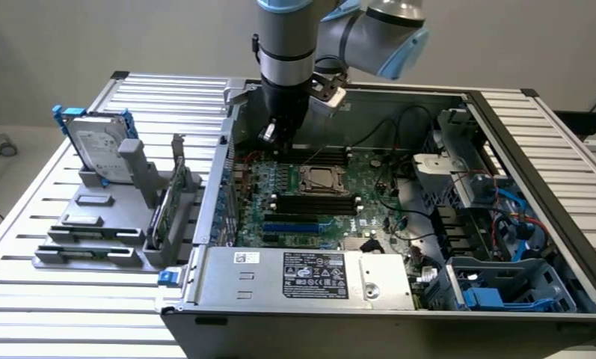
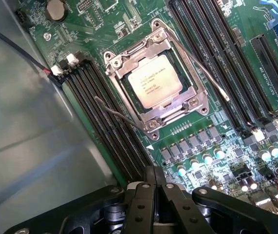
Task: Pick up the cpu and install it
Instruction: 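Install the first cpu locking lever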
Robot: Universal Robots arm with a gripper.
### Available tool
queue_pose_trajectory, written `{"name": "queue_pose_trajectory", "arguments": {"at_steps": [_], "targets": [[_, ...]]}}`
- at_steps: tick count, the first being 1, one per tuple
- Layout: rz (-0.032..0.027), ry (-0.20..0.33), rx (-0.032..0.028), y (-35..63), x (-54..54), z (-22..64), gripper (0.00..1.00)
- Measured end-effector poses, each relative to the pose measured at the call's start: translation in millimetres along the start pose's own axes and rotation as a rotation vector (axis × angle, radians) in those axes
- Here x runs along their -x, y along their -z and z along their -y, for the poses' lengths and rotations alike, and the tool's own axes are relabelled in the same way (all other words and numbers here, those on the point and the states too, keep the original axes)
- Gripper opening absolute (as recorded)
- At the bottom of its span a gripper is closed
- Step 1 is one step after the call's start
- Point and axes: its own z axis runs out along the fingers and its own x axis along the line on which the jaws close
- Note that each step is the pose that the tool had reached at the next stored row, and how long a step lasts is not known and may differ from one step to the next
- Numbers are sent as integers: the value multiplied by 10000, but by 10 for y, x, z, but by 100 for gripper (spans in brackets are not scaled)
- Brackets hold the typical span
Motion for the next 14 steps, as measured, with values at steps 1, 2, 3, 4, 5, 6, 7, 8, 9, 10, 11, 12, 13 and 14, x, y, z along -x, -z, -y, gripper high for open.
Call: {"name": "queue_pose_trajectory", "arguments": {"at_steps": [1,2,3,4,5,6,7,8,9,10,11,12,13,14], "targets": [[25,1,21,-8,2,0,11],[47,3,38,-16,4,1,11],[64,3,50,-23,6,1,11],[82,3,62,-29,8,1,11],[97,4,72,-35,9,1,11],[112,5,82,-40,10,1,11],[126,5,89,-43,10,1,11],[136,5,92,-43,11,1,11],[136,5,93,-43,11,1,11],[136,4,94,-43,11,1,11],[135,4,94,-44,11,1,11],[134,4,94,-45,11,1,11],[134,5,95,-46,11,1,11],[135,4,95,-46,11,1,11]]}}
